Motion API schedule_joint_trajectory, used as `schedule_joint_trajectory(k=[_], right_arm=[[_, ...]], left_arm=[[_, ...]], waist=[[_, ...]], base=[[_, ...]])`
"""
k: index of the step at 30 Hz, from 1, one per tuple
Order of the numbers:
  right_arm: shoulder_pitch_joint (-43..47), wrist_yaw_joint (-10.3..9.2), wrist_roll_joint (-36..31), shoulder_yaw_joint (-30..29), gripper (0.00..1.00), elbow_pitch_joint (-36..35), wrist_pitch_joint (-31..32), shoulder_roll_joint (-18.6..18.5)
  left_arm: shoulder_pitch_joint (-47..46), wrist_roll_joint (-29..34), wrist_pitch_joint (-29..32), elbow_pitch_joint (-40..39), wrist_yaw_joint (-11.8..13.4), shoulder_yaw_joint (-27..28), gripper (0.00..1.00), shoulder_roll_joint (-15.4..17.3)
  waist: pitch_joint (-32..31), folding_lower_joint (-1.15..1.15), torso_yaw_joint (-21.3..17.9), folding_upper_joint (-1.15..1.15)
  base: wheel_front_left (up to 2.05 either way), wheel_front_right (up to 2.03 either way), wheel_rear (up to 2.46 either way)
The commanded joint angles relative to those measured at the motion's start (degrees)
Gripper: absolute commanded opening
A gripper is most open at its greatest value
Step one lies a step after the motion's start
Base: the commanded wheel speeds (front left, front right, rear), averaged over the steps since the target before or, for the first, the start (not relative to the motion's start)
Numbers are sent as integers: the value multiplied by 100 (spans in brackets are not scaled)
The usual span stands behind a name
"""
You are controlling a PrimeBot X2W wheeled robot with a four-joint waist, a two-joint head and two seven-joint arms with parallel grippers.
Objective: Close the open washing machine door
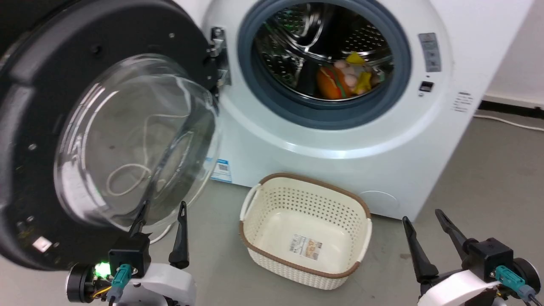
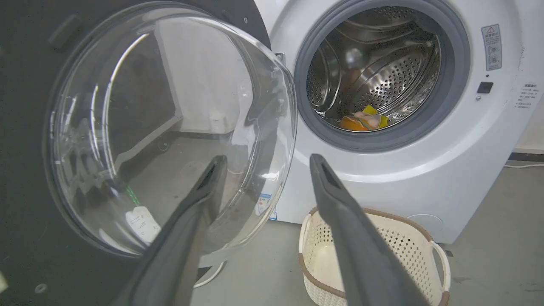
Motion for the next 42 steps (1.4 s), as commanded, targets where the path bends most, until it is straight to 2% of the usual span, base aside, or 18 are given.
schedule_joint_trajectory(k=[1, 19, 42], right_arm=[[52, 1, 47, 13, 100, 27, -65, 9], [-334, 2, 2, 636, 100, 405, -280, 13], [-433, 3, 40, 928, 100, 670, -555, 18]], left_arm=[[63, -39, -67, -35, 3, 2, 100, 24], [310, -127, -283, -400, 208, 205, 100, 14], [462, -179, -558, -664, 347, 278, 100, -5]], waist=[[-11, 0, 142, 0], [140, 0, 680, 0], [169, 0, 1246, 0]], base=[[0, 0, 0], [-1, -1, -1], [-3, -3, -3]])
